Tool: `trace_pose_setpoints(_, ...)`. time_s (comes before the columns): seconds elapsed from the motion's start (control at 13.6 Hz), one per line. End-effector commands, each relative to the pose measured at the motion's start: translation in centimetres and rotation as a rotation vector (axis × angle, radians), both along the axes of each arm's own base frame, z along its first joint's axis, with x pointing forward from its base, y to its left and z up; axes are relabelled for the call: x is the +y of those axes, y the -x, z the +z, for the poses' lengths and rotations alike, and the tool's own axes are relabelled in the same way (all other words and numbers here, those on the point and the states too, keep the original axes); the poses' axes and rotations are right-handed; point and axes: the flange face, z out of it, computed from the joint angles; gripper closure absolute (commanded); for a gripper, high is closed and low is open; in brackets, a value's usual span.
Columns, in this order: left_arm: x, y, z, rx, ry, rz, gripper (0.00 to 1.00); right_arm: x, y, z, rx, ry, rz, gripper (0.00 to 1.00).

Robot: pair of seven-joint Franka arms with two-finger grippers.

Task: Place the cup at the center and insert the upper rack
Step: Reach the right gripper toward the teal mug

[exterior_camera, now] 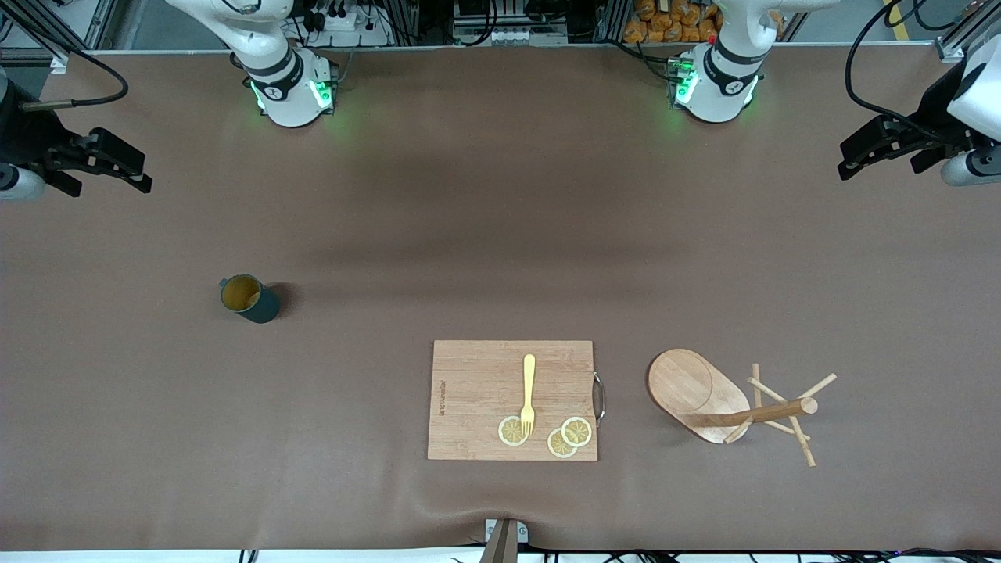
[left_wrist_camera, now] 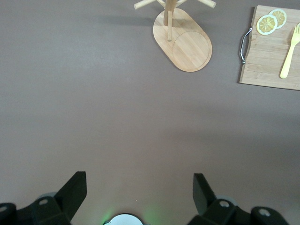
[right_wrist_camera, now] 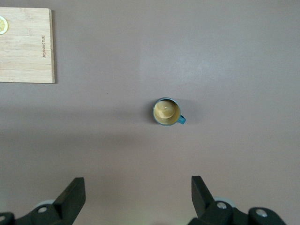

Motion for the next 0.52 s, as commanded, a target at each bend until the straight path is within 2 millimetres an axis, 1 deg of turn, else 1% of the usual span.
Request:
trace_pose_setpoints(0.0,-0.1,0.3,0.7,-0.002,-0.021,0.003,0.0,0.2,0.8,0.4,-0.003,-0.005,-0.004,0.0)
trace_pose_setpoints(0.22,0.1,0.3,0.6,-0.002,-0.021,0.007,0.0,0.2,0.8,0.3,-0.003,-0.005,-0.004,0.0)
trace_pose_setpoints(0.29,0.4,0.3,0.7,-0.002,-0.022,0.013,0.0,0.1,0.7,0.3,-0.006,-0.005,-0.006,0.0)
trace_pose_setpoints(0.44,0.9,0.4,0.8,-0.003,-0.023,0.023,0.0,0.0,0.1,-0.4,-0.019,-0.006,-0.008,0.0)
